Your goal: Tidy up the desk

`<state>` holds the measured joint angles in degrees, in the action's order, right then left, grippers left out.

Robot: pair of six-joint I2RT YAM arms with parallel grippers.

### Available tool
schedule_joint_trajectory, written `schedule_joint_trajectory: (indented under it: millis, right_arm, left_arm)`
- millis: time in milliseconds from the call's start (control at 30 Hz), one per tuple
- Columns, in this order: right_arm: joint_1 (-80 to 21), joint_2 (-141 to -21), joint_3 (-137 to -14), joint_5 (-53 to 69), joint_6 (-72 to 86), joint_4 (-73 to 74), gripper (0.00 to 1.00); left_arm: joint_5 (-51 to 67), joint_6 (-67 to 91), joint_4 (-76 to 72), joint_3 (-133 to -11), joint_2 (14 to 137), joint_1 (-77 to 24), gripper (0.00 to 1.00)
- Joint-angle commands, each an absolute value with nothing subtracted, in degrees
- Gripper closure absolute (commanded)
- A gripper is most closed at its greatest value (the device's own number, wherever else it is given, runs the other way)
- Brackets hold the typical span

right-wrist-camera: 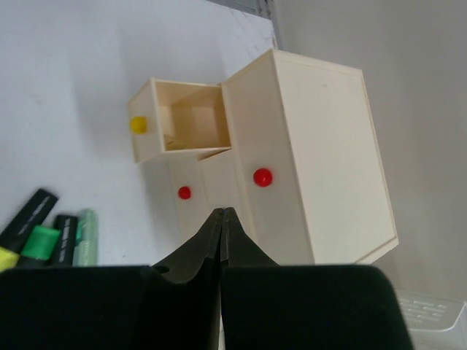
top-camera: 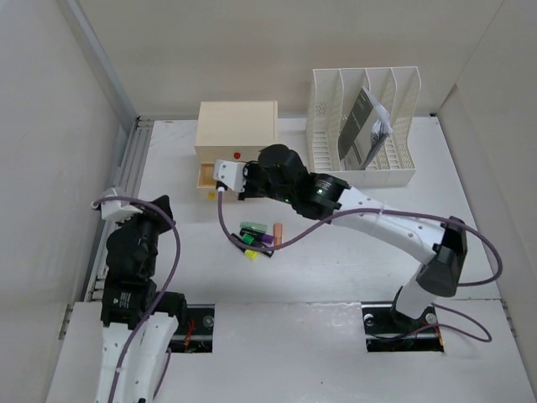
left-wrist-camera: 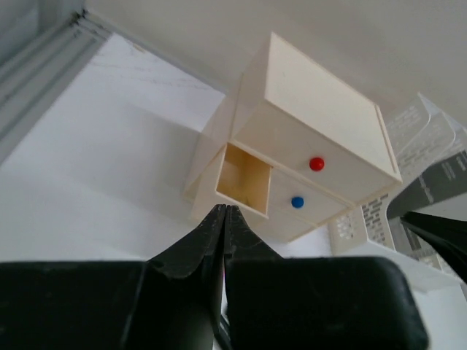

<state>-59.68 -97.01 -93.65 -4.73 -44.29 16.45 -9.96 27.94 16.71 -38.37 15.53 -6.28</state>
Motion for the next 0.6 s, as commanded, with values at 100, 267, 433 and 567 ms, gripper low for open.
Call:
schedule_joint_trajectory:
  millis: [100,267,433,567]
  right_arm:
    - [-57.14,-82.63,-87.29,7.36,-37.88,17.85,1.0]
    - [-48.71,-77.79,-84.38,18.61,-34.64,18.37,1.0]
    - [-38.96,-76.55,-81.65,34.33,-30.94,16.96,1.0]
    - [-36.4,-76.55,-80.42,37.69,-30.94,17.57,1.0]
  left_arm:
    - [3.15,32.34,9.86,-36.74,27.15,-6.15,1.0]
    - [8.08,36.91,6.94,-33.41,32.07,-5.63,1.0]
    - [12.64,43.66,1.0,-30.77,35.76,-5.62,1.0]
    - [13.54,47.8,-5.78,-26.91,40.5,-5.62,1.0]
